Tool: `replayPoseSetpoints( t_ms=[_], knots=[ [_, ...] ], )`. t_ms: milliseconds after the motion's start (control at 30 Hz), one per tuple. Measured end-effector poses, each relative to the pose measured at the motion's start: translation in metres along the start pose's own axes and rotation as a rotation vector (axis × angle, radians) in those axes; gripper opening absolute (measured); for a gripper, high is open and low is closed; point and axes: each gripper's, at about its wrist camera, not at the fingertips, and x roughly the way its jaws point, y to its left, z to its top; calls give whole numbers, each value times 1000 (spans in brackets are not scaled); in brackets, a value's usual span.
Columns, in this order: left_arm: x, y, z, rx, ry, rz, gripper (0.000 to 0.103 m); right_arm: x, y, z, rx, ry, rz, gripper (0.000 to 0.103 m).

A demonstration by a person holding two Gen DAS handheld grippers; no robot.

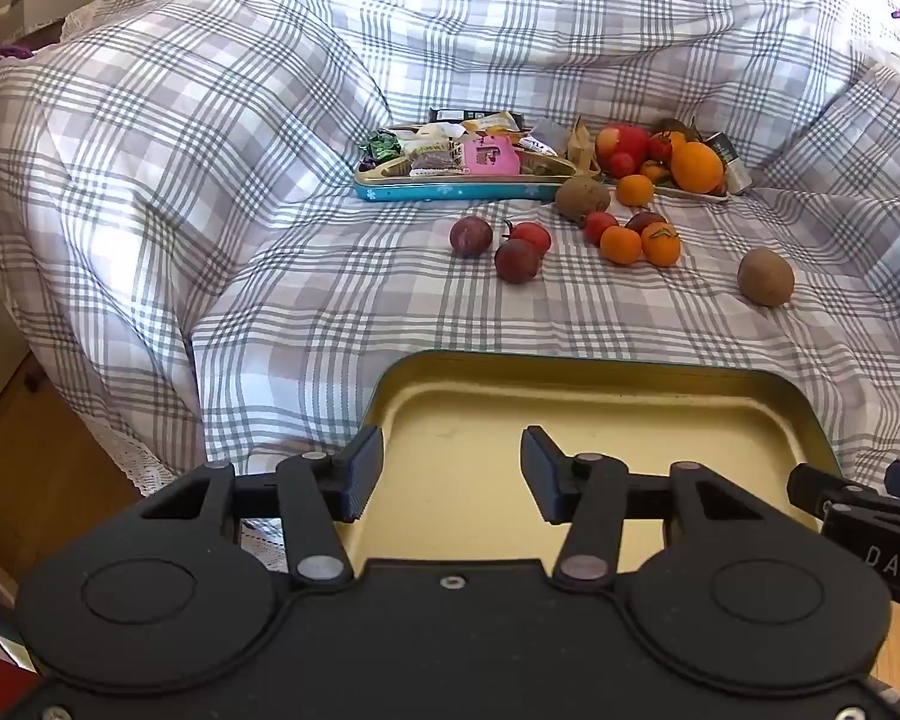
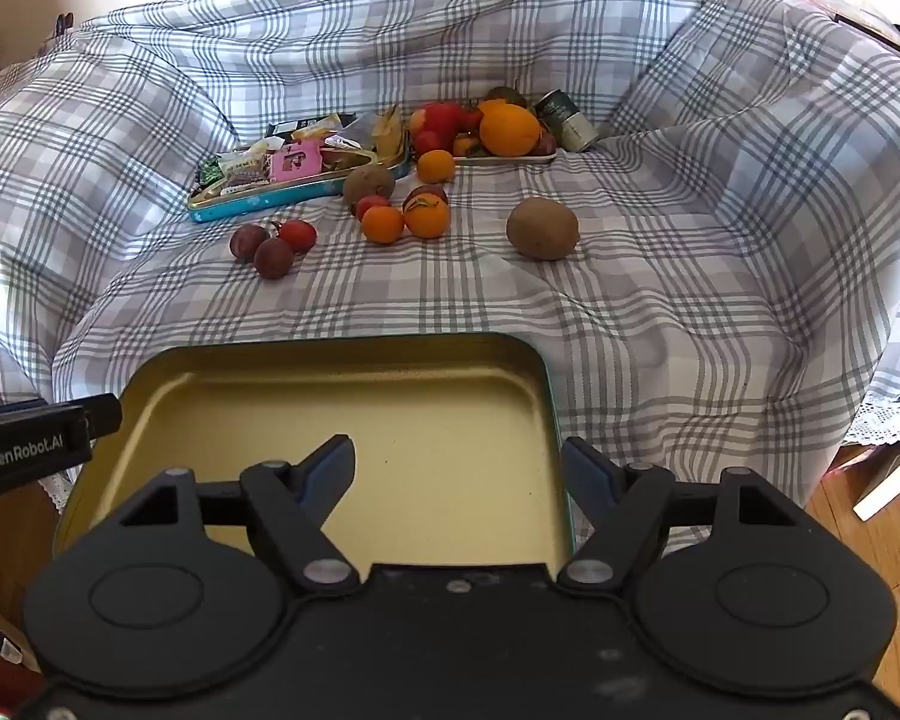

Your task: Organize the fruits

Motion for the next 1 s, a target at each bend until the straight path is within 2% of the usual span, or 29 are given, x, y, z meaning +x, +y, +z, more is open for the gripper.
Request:
replayPoseSetpoints(
  t_ms=[367, 567, 767, 1000],
  knots=[
    [1, 0, 1, 3, 11, 21, 57, 1, 2, 0, -7, 6, -5, 79],
    [2, -1, 2, 3, 28, 13, 52, 2, 4, 1, -16, 11, 5, 78],
    [0, -3, 1, 10, 24, 14, 51, 2, 3, 1, -27, 11, 0, 74],
    [0, -4, 0, 14, 35, 5, 49, 3, 4, 0, -36, 19, 5, 74]
  ],
)
